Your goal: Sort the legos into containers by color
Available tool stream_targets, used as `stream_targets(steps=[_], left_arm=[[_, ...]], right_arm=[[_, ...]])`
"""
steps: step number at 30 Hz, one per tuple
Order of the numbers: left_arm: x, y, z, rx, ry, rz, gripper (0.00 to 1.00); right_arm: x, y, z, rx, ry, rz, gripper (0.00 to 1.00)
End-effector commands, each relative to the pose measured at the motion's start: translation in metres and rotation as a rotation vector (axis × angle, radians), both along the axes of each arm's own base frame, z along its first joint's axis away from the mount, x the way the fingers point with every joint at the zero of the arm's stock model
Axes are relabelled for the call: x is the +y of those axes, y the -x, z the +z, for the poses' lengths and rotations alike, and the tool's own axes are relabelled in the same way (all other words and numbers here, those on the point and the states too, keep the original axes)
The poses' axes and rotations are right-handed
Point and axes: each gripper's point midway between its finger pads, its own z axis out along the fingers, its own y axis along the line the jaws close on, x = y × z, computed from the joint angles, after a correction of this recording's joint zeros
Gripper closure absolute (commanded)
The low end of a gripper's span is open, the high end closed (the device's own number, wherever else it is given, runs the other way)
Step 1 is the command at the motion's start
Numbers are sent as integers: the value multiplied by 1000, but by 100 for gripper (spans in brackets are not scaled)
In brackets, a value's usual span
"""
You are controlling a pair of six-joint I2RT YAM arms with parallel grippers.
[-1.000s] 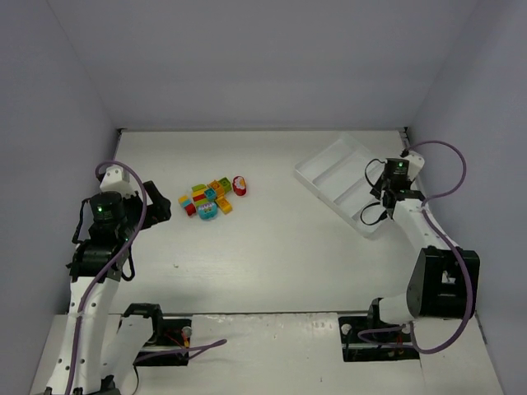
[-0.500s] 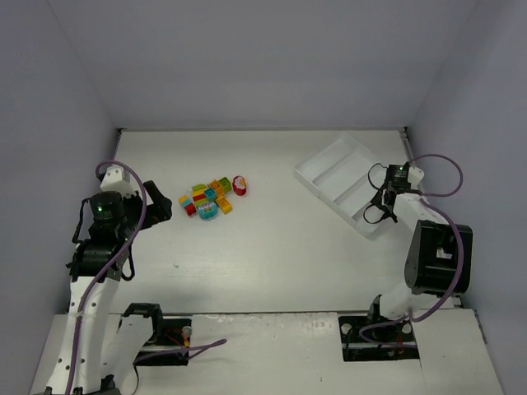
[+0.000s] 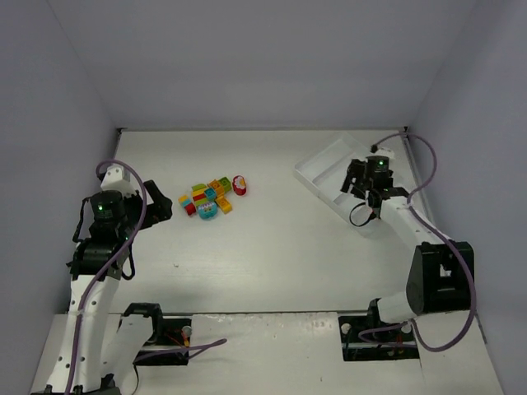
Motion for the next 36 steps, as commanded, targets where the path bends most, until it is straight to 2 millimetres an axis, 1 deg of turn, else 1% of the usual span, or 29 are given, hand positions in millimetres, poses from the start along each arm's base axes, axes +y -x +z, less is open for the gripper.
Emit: stream_targets(steps=[1, 2, 3, 4, 5, 6, 7, 8, 9, 10, 11, 12, 14, 15, 16, 17, 18, 19, 20, 21, 22, 23, 25, 26, 27, 31, 33, 34, 36], left_arm=[[-1, -11, 21, -77, 12, -4, 8], [-1, -11, 21, -75, 12, -4, 8], [0, -11, 20, -72, 11, -1, 7], [-1, -11, 19, -71, 11, -3, 8], [-1, -11, 20, -72, 11, -3, 8], [0, -11, 20, -72, 10, 2, 7], [0, -11, 19, -71, 9, 3, 8], [0, -11, 19, -69, 9, 3, 8], [1, -11, 19, -69, 8, 6, 8], [1, -11, 19, -69, 7, 6, 8], [1, -11, 19, -69, 7, 6, 8], [1, -11, 19, -68, 6, 7, 8], [1, -11, 19, -68, 5, 7, 8], [1, -11, 19, -68, 5, 7, 8], [1, -11, 19, -68, 5, 7, 8], [2, -11, 19, -68, 5, 8, 8], [1, -11, 19, -68, 4, 6, 8], [1, -11, 19, -68, 5, 7, 8], [1, -11, 19, -68, 6, 5, 8], [1, -11, 19, -68, 6, 5, 8], [1, -11, 19, -68, 6, 5, 8], [1, -11, 19, -68, 7, 4, 8], [1, -11, 19, -68, 7, 4, 8], [0, -11, 19, -68, 7, 2, 8], [0, -11, 18, -66, 10, 0, 8], [-1, -11, 19, -69, 11, -3, 8], [-1, -12, 19, -68, 12, -4, 8], [-1, -11, 18, -68, 12, -4, 8], [-1, -12, 18, -66, 14, -5, 8]], right_arm=[[111, -24, 64, -222, -21, 458, 28], [132, -29, 77, -257, -30, 529, 26], [148, -32, 67, -230, -26, 570, 24], [161, -33, 66, -220, -5, 611, 20], [191, -36, 79, -246, 0, 676, 19], [204, -41, 63, -209, 14, 693, 18], [216, -43, 62, -208, 17, 716, 18], [239, -46, 71, -232, 13, 754, 17], [248, -51, 53, -196, 18, 760, 17], [257, -54, 50, -191, 14, 764, 17], [270, -55, 46, -187, 11, 787, 16], [281, -64, 39, -181, 9, 797, 16], [296, -69, 30, -169, 6, 815, 16], [310, -72, 21, -160, 5, 835, 16], [318, -73, 17, -156, 6, 847, 16], [330, -70, 2, -133, 13, 876, 16], [338, -73, 5, -147, 11, 886, 15], [344, -73, 1, -143, 13, 895, 15], [354, -74, -8, -134, 9, 910, 15], [356, -72, -16, -122, 10, 914, 15], [362, -75, -14, -132, 6, 917, 15], [365, -75, -24, -118, 8, 920, 15], [376, -75, -25, -129, 7, 932, 14], [378, -75, -33, -118, 8, 932, 14], [384, -74, -38, -119, 4, 932, 14], [390, -77, -52, -107, 3, 924, 14], [392, -79, -56, -111, 10, 912, 15], [393, -80, -61, -104, 15, 906, 16], [394, -86, -60, -121, 33, 881, 19]])
